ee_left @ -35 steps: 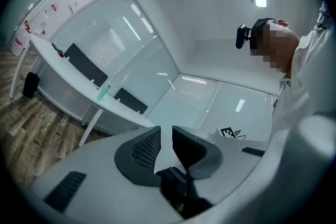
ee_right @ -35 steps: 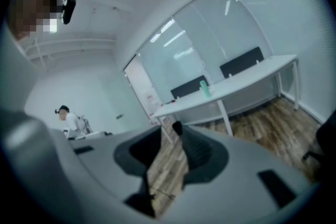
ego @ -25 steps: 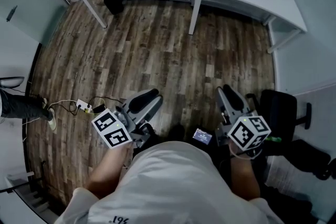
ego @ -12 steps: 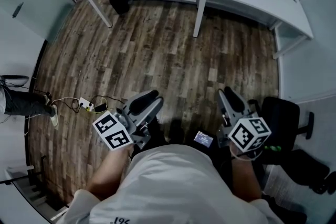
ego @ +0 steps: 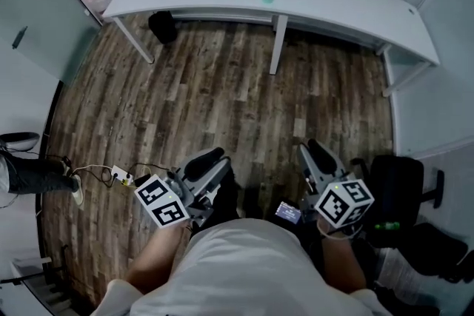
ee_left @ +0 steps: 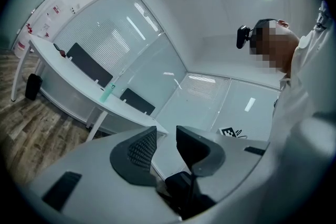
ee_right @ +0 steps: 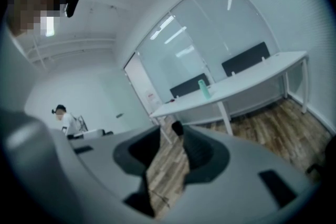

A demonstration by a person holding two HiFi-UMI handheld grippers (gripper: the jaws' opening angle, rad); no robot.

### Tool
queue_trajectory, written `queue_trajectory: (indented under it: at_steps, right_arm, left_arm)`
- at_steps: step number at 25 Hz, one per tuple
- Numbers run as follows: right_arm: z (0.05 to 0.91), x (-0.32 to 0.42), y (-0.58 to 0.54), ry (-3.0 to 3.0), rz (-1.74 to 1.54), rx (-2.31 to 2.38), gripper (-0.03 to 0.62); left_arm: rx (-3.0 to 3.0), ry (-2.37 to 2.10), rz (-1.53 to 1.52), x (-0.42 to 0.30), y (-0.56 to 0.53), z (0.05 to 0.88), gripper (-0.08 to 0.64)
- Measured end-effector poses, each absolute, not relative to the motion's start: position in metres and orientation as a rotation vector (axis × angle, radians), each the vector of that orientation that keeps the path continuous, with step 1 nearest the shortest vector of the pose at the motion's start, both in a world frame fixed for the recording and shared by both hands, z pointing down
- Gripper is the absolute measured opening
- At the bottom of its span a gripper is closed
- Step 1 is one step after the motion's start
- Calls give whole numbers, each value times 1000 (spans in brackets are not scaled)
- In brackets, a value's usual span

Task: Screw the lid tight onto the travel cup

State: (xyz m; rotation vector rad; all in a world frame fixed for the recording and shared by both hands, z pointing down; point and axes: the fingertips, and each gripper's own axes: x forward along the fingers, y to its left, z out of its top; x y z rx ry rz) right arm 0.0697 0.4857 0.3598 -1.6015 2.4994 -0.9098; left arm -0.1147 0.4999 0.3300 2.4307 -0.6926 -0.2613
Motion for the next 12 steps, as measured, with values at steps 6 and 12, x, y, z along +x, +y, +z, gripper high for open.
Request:
queue_trajectory:
  at_steps: [6, 12]
  right_arm:
    - [351, 54, 430, 2470, -900, -1636, 133]
    - [346, 37, 376, 2446, -881, -1669, 132]
  left_arm:
    - [2441, -631, -257, -123, 436, 327, 124]
    - [2464, -577, -252, -133, 375, 324, 124]
